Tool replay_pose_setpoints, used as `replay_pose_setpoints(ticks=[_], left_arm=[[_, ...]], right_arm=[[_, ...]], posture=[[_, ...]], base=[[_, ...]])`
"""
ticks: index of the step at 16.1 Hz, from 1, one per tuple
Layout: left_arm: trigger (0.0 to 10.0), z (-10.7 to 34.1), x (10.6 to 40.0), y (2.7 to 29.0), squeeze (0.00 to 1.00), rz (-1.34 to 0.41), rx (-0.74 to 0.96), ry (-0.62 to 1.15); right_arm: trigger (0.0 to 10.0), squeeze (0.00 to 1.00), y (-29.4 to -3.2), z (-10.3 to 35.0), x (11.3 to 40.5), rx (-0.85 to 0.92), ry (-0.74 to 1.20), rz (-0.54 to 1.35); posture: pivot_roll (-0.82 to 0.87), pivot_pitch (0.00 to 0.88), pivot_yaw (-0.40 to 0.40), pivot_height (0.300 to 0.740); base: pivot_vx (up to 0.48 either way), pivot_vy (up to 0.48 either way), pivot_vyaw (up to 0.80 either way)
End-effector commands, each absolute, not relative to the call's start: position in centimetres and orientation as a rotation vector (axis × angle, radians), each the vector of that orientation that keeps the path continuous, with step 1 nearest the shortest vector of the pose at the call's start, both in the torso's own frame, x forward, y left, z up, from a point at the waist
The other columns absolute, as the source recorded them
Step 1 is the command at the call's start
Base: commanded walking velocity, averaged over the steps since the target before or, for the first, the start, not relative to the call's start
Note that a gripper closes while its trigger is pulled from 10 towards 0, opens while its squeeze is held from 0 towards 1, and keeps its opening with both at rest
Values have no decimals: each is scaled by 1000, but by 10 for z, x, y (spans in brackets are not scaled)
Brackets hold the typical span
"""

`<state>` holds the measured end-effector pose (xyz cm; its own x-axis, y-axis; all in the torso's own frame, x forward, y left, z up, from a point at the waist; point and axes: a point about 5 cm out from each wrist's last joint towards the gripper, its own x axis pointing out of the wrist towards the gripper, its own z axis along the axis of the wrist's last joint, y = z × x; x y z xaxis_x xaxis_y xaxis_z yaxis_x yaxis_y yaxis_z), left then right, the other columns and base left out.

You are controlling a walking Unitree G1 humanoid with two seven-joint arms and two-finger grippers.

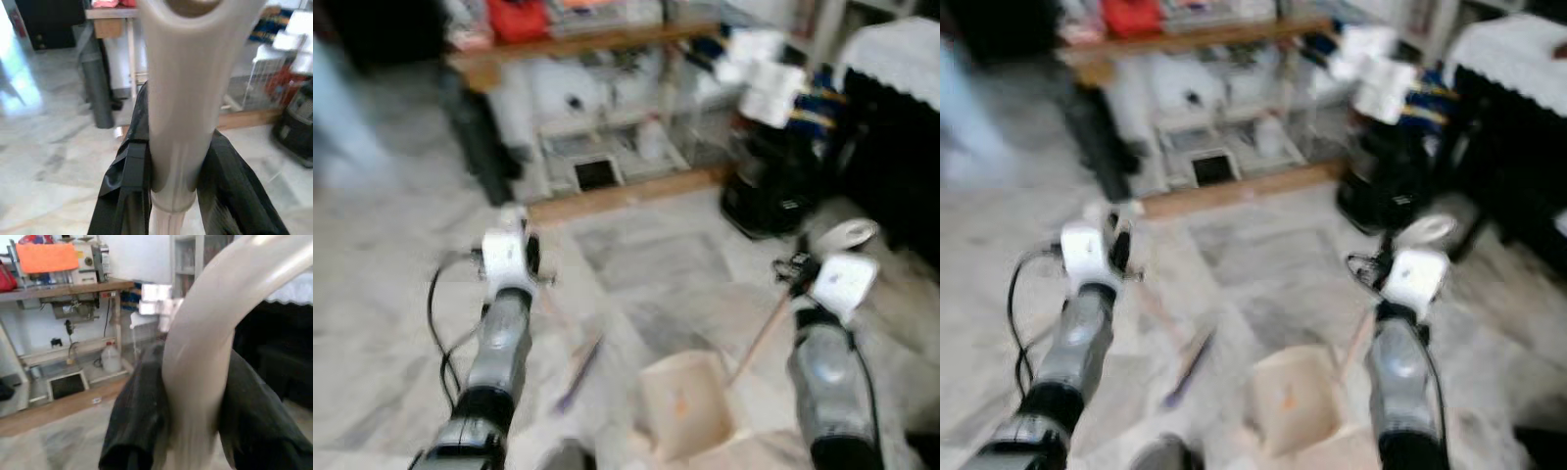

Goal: Sweep floor

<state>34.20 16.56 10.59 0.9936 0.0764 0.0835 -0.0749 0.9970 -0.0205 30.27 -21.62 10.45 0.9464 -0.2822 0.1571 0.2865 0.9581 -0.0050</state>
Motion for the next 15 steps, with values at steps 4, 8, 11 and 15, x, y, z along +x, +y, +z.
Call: replay_pose_setpoints(ticks=[4, 8, 11, 15], left_arm=[[10000, 124, 350, 164, 0, 61, -9, -146], [10000, 123, 349, 165, 0, 60, 2, -140], [10000, 123, 349, 165, 0, 59, 15, -138], [10000, 123, 349, 166, 0, 66, 17, -139]], right_arm=[[10000, 0, -215, 122, 308, -22, -231, -287], [10000, 0, -215, 123, 308, -21, -231, -289], [10000, 0, -215, 123, 308, -22, -233, -288], [10000, 0, -215, 123, 309, -20, -233, -283]], posture=[[-65, 52, 23, 740], [-65, 57, 23, 740], [-65, 60, 23, 740], [-62, 61, 21, 740]], base=[[0, 0, 0], [0, 0, 0], [0, -184, 0], [0, -342, 0]])
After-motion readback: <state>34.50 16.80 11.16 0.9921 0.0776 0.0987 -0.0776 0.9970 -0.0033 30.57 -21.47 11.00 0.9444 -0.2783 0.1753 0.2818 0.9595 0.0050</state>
